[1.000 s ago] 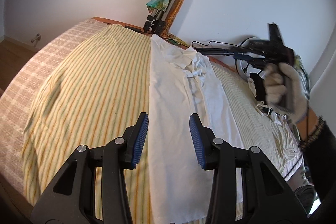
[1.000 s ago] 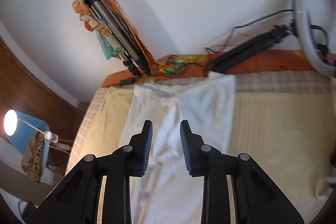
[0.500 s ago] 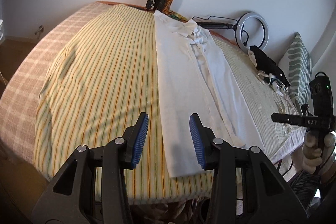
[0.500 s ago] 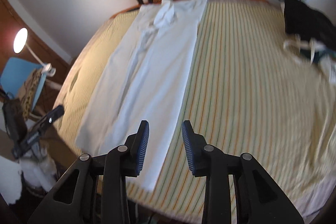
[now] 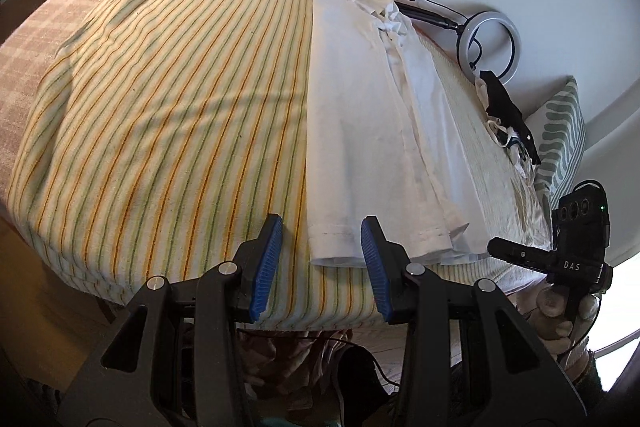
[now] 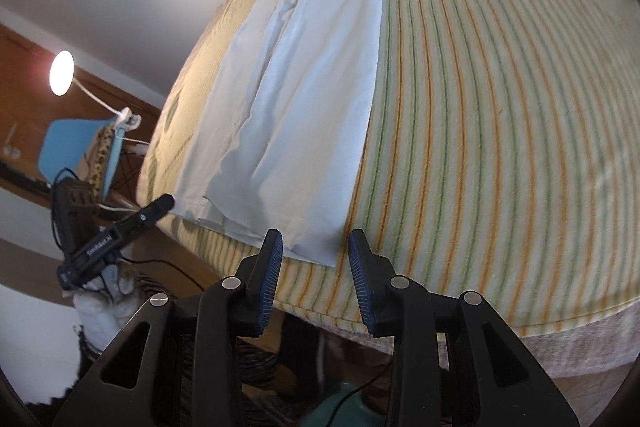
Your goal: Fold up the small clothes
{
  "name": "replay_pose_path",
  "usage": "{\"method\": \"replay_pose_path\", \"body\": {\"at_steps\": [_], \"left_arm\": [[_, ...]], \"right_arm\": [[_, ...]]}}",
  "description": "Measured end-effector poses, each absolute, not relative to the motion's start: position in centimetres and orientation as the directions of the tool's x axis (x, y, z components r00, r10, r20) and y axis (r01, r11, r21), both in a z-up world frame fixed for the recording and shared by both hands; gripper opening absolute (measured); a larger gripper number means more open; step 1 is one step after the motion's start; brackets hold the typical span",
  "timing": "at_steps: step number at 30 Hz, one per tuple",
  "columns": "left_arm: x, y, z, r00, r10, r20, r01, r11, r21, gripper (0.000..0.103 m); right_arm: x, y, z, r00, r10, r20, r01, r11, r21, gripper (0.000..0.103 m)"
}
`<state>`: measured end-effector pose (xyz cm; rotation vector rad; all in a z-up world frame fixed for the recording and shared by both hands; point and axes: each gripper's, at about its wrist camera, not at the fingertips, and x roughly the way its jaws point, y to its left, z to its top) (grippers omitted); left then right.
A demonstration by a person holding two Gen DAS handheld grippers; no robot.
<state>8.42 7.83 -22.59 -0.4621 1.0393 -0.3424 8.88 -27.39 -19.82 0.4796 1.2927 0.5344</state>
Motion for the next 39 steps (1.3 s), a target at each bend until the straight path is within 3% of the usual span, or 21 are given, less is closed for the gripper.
{"method": "replay_pose_path", "body": {"at_steps": [1, 3, 4, 5, 6, 7, 16, 21, 26, 28, 29, 30, 31, 34, 35, 36, 37, 38, 39], "left_arm": [[8.4, 7.9, -22.7, 0.465, -0.489, -0.738, 0.051, 0.847, -0.529, 0.035], [8.7, 8.0, -23.0, 0.449, -0.507, -0.736, 0.041, 0.834, -0.550, 0.011], [8.7, 7.9, -23.2, 0.446, -0.511, -0.735, 0.038, 0.831, -0.555, 0.010], [8.8, 7.8, -23.3, 0.449, -0.507, -0.736, 0.038, 0.833, -0.551, 0.006], [8.7, 7.7, -23.3, 0.454, -0.501, -0.737, 0.042, 0.838, -0.544, 0.004], [8.7, 7.7, -23.2, 0.457, -0.501, -0.735, 0.047, 0.839, -0.543, 0.003], [7.2, 8.3, -20.1, 0.523, -0.506, -0.686, 0.085, 0.832, -0.549, 0.000], [7.9, 7.8, -22.4, 0.480, -0.486, -0.730, 0.059, 0.849, -0.526, 0.000], [7.8, 7.9, -22.9, 0.462, -0.516, -0.721, 0.070, 0.832, -0.551, 0.000], [7.6, 8.1, -22.3, 0.487, -0.504, -0.714, 0.079, 0.839, -0.538, 0.005], [7.6, 8.2, -22.1, 0.491, -0.503, -0.711, 0.084, 0.840, -0.536, 0.022], [7.7, 8.3, -22.0, 0.491, -0.510, -0.707, 0.083, 0.835, -0.545, 0.045], [7.9, 8.4, -22.0, 0.489, -0.523, -0.698, 0.080, 0.824, -0.562, 0.051], [9.0, 8.0, -22.8, 0.446, -0.538, -0.715, 0.063, 0.816, -0.575, 0.052], [9.1, 7.9, -22.7, 0.452, -0.536, -0.713, 0.064, 0.817, -0.574, 0.051], [9.2, 7.7, -22.7, 0.445, -0.538, -0.716, 0.069, 0.818, -0.571, 0.043], [9.4, 7.4, -22.8, 0.429, -0.546, -0.720, 0.075, 0.816, -0.574, 0.035], [9.6, 7.2, -23.0, 0.410, -0.555, -0.724, 0.072, 0.811, -0.581, 0.018], [9.8, 7.0, -23.3, 0.388, -0.569, -0.725, 0.068, 0.802, -0.593, 0.013]], "right_arm": [[9.0, -27.3, -19.8, 0.190, 0.619, -0.762, -0.106, 0.785, 0.611, 0.033], [9.2, -27.1, -19.7, 0.192, 0.618, -0.762, -0.110, 0.785, 0.609, 0.033], [9.3, -27.0, -19.6, 0.192, 0.614, -0.766, -0.120, 0.789, 0.602, 0.032], [9.4, -26.7, -19.5, 0.196, 0.600, -0.776, -0.135, 0.800, 0.585, 0.026], [9.4, -26.4, -19.5, 0.193, 0.585, -0.788, -0.147, 0.811, 0.566, 0.010], [9.4, -26.2, -19.7, 0.187, 0.579, -0.793, -0.152, 0.815, 0.559, 0.005], [8.2, -28.6, -17.5, 0.259, 0.631, -0.732, -0.141, 0.774, 0.617, 0.003], [8.4, -28.0, -19.6, 0.214, 0.604, -0.768, -0.123, 0.796, 0.592, 0.003], [8.6, -28.1, -20.2, 0.205, 0.619, -0.758, -0.118, 0.785, 0.609, 0.003], [8.5, -28.5, -19.9, 0.207, 0.611, -0.764, -0.142, 0.791, 0.595, 0.003], [8.3, -28.8, -19.9, 0.207, 0.610, -0.764, -0.147, 0.792, 0.593, 0.003], [8.3, -28.8, -19.9, 0.209, 0.609, -0.765, -0.150, 0.793, 0.591, 0.004], [8.2, -28.8, -19.8, 0.211, 0.611, -0.763, -0.156, 0.792, 0.591, 0.004], [8.2, -29.1, -19.9, 0.212, 0.616, -0.759, -0.159, 0.788, 0.595, 0.005], [8.2, -29.3, -19.9, 0.210, 0.617, -0.758, -0.157, 0.787, 0.597, 0.005], [8.2, -29.4, -19.8, 0.210, 0.619, -0.757, -0.154, 0.785, 0.600, 0.006], [8.4, -29.4, -19.8, 0.208, 0.624, -0.754, -0.149, 0.782, 0.606, 0.007], [8.5, -29.4, -19.9, 0.202, 0.631, -0.749, -0.147, 0.775, 0.614, 0.011], [8.5, -29.3, -19.9, 0.196, 0.637, -0.746, -0.146, 0.771, 0.620, 0.012]]}}
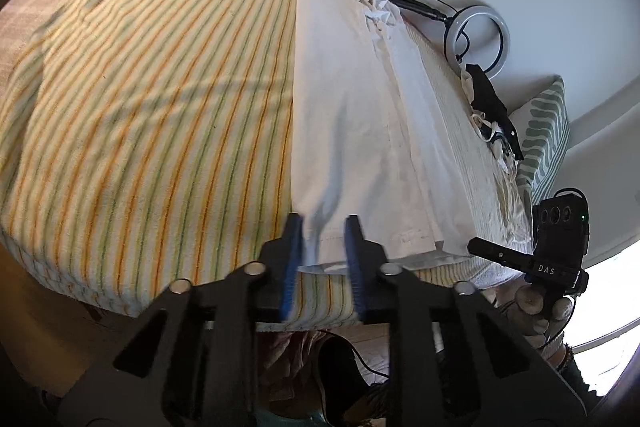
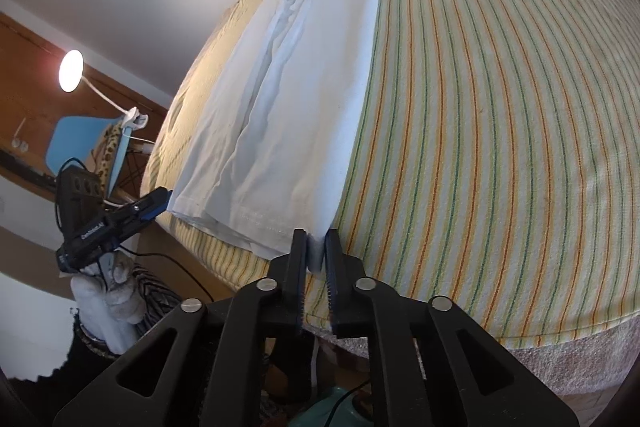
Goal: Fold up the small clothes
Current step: 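Grasp the hem with the left gripper while the right gripper grasps it, fold toward the collar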
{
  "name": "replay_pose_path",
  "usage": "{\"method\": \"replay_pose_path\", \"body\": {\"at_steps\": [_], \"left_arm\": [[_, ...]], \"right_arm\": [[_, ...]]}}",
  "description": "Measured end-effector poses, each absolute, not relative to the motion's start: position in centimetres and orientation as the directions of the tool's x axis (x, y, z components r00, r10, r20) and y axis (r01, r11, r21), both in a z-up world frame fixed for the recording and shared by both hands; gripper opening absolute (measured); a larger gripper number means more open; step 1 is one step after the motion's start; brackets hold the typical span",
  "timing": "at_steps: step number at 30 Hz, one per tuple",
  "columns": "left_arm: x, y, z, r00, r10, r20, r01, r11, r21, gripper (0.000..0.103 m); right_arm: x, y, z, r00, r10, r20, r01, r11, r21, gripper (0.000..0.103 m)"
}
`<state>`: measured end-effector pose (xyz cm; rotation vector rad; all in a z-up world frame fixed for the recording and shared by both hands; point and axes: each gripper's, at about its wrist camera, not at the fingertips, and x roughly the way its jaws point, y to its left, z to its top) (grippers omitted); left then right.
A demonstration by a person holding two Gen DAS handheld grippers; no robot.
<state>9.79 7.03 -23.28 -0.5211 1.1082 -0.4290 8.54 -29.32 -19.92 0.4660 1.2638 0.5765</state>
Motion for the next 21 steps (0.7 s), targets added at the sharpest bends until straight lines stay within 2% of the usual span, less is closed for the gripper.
{"method": "replay_pose_path", "body": {"at_steps": [5, 7, 21], "left_arm": [[9.9, 6.6, -23.2, 0.379, -0.575, -0.725, 0.084, 0.801, -0.592, 0.005], [10.1, 6.8, -23.0, 0.380, -0.597, -0.706, 0.070, 0.780, -0.622, 0.004], [15.5, 6.2, -18.4, 0.495, -0.603, -0.625, 0.111, 0.758, -0.643, 0.004]], "right_arm": [[9.1, -28.2, -19.9, 0.159, 0.641, -0.751, -0.174, 0.767, 0.618, 0.012], [9.3, -28.2, -19.9, 0.153, 0.656, -0.740, -0.162, 0.755, 0.636, 0.004], [13.7, -29.1, -16.8, 0.307, 0.701, -0.643, -0.111, 0.698, 0.708, 0.003]]}}
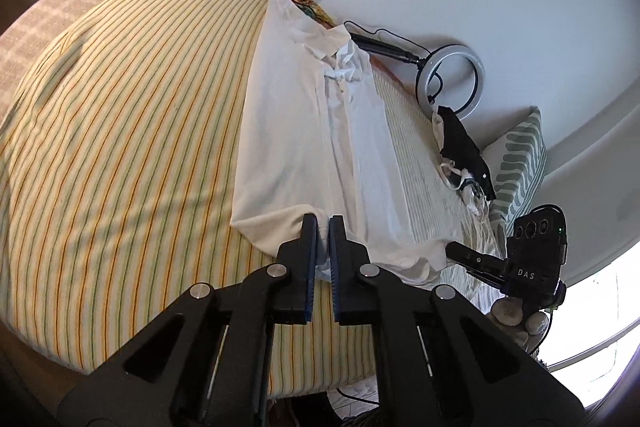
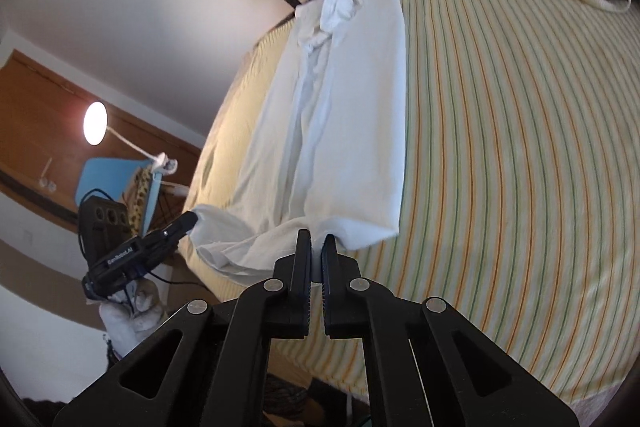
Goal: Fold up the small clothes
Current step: 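Grasp the hem with the left gripper while the right gripper grasps it, fold toward the collar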
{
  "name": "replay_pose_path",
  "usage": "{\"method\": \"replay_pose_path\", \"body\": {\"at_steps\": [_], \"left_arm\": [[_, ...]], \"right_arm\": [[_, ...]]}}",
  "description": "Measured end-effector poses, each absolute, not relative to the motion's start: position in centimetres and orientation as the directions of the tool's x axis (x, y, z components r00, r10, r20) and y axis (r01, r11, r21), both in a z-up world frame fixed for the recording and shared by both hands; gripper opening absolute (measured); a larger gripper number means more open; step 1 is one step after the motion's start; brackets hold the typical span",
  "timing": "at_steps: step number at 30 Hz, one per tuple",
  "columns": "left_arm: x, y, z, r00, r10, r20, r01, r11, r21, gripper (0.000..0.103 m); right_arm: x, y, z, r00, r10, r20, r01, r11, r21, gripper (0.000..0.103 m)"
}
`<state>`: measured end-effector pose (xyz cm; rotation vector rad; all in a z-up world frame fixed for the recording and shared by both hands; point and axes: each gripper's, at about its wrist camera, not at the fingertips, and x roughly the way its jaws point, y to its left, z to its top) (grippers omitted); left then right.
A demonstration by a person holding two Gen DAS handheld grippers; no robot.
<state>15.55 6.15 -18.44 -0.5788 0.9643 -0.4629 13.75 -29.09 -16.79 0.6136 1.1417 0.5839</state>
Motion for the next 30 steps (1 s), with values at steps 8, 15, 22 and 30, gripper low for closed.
{"method": "replay_pose_path", "body": {"at_steps": [8, 15, 22, 30], "left_arm": [[21.3, 5.7, -19.7, 0.513, -0.569, -0.643, 0.070, 0.774, -0.630, 0.004], [23.8, 5.0, -21.2, 0.511, -0.528, -0.679, 0.058, 0.809, -0.585, 0.004], [24.5, 5.5, -20.9, 0.551, -0.507, -0.663, 0.052, 0.814, -0.579, 0.014], [22.6, 6.4, -18.3, 0.599, -0.521, -0.608, 0.147, 0.818, -0.556, 0.029]], "right_arm": [[18.7, -28.8, -17.2, 0.353, 0.681, -0.641, -0.072, 0.703, 0.708, 0.003], [21.4, -29.0, -19.4, 0.338, 0.653, -0.678, -0.014, 0.724, 0.690, 0.003], [22.5, -29.1, -20.0, 0.327, 0.619, -0.714, -0.006, 0.757, 0.654, 0.006], [20.6, -29.6, -17.1, 0.377, 0.620, -0.688, -0.151, 0.774, 0.615, 0.024]]}}
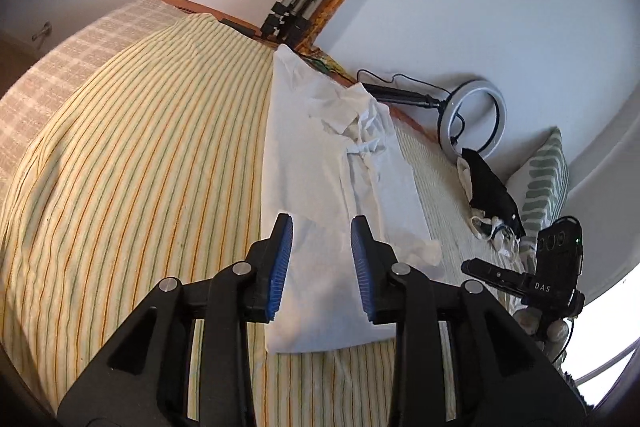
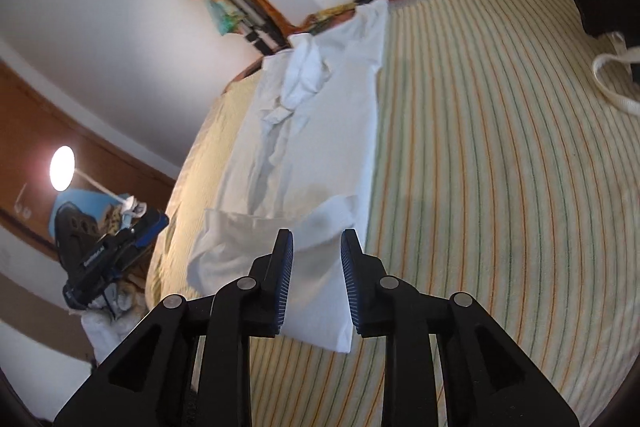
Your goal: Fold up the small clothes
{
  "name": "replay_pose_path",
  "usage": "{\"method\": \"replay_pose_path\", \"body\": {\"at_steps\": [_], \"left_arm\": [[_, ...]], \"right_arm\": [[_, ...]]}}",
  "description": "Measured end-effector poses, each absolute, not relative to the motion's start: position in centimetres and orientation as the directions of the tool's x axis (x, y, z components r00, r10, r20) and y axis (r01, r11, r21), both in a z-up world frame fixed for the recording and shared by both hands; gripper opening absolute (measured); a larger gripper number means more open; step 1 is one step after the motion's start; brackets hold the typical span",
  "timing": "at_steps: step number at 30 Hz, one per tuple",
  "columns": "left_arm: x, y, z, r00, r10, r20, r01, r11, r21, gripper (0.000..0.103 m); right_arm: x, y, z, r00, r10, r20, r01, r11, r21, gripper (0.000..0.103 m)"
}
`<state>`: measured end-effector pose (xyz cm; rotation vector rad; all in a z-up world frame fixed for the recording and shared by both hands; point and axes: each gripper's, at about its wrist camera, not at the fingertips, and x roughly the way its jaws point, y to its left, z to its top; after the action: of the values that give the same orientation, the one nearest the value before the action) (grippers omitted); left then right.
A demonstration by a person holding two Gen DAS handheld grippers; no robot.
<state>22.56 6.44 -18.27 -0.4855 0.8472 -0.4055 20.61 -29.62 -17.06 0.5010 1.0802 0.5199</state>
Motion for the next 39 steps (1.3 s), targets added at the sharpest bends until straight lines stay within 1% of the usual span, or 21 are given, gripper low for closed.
{"method": "replay_pose_path", "body": {"at_steps": [4, 6, 10, 13, 15, 17, 19, 22, 26, 27, 29, 32, 34, 36, 38, 39], "left_arm": [[22.0, 4.5, -19.7, 0.514, -0.575, -0.637, 0.195, 0.801, -0.565, 0.028], [21.7, 3.3, -20.0, 0.493, -0.577, -0.651, 0.224, 0.807, -0.546, 0.028], [21.8, 0.9, -20.6, 0.469, -0.555, -0.687, 0.277, 0.831, -0.482, 0.028], [23.0, 0.2, -21.8, 0.480, -0.498, -0.722, 0.251, 0.867, -0.430, 0.028], [23.7, 0.4, -22.2, 0.503, -0.462, -0.730, 0.221, 0.886, -0.409, 0.027], [24.2, 0.7, -22.2, 0.533, -0.426, -0.731, 0.193, 0.903, -0.385, 0.026], [24.6, 0.9, -22.0, 0.562, -0.381, -0.734, 0.172, 0.922, -0.347, 0.026], [24.5, 1.1, -21.4, 0.618, -0.302, -0.726, 0.147, 0.952, -0.270, 0.026], [24.2, 2.2, -20.7, 0.656, -0.267, -0.705, 0.133, 0.961, -0.241, 0.026], [24.1, 2.4, -20.5, 0.663, -0.268, -0.699, 0.134, 0.961, -0.241, 0.026], [23.8, 2.8, -20.0, 0.663, -0.296, -0.687, 0.149, 0.952, -0.267, 0.026], [23.7, 2.4, -19.7, 0.629, -0.408, -0.661, 0.211, 0.909, -0.360, 0.026], [23.5, 1.1, -19.7, 0.591, -0.467, -0.657, 0.263, 0.882, -0.390, 0.026], [23.4, -0.6, -19.9, 0.572, -0.466, -0.675, 0.301, 0.885, -0.356, 0.026], [23.8, -1.9, -20.8, 0.559, -0.424, -0.713, 0.307, 0.904, -0.297, 0.026], [24.1, -2.2, -21.3, 0.554, -0.381, -0.740, 0.287, 0.922, -0.259, 0.026]], "right_arm": [[19.5, -27.3, -17.8, 0.318, 0.631, -0.708, -0.243, 0.776, 0.582, 0.024], [19.2, -25.6, -17.9, 0.292, 0.625, -0.724, -0.298, 0.778, 0.552, 0.024], [19.2, -23.1, -18.4, 0.248, 0.639, -0.729, -0.369, 0.758, 0.538, 0.024], [20.1, -22.4, -19.5, 0.239, 0.639, -0.731, -0.352, 0.759, 0.548, 0.024], [20.9, -22.5, -19.9, 0.255, 0.636, -0.729, -0.326, 0.766, 0.554, 0.024], [21.8, -22.9, -19.7, 0.315, 0.586, -0.746, -0.286, 0.808, 0.514, 0.021], [22.5, -23.8, -19.4, 0.382, 0.514, -0.768, -0.232, 0.858, 0.459, 0.021], [22.9, -25.2, -19.3, 0.426, 0.446, -0.787, -0.163, 0.894, 0.418, 0.021], [22.3, -25.8, -18.4, 0.480, 0.326, -0.814, -0.141, 0.945, 0.295, 0.021], [22.0, -25.8, -18.1, 0.490, 0.311, -0.814, -0.147, 0.950, 0.275, 0.021], [21.3, -26.0, -17.4, 0.505, 0.332, -0.797, -0.176, 0.943, 0.281, 0.021], [20.8, -24.3, -16.7, 0.494, 0.408, -0.768, -0.258, 0.912, 0.319, 0.021], [20.5, -23.0, -16.9, 0.469, 0.428, -0.772, -0.301, 0.900, 0.316, 0.021], [20.2, -21.9, -17.2, 0.465, 0.391, -0.794, -0.317, 0.911, 0.263, 0.021], [20.1, -21.6, -17.8, 0.452, 0.374, -0.810, -0.318, 0.916, 0.246, 0.021], [20.2, -21.6, -18.1, 0.443, 0.364, -0.819, -0.310, 0.920, 0.241, 0.021]]}}
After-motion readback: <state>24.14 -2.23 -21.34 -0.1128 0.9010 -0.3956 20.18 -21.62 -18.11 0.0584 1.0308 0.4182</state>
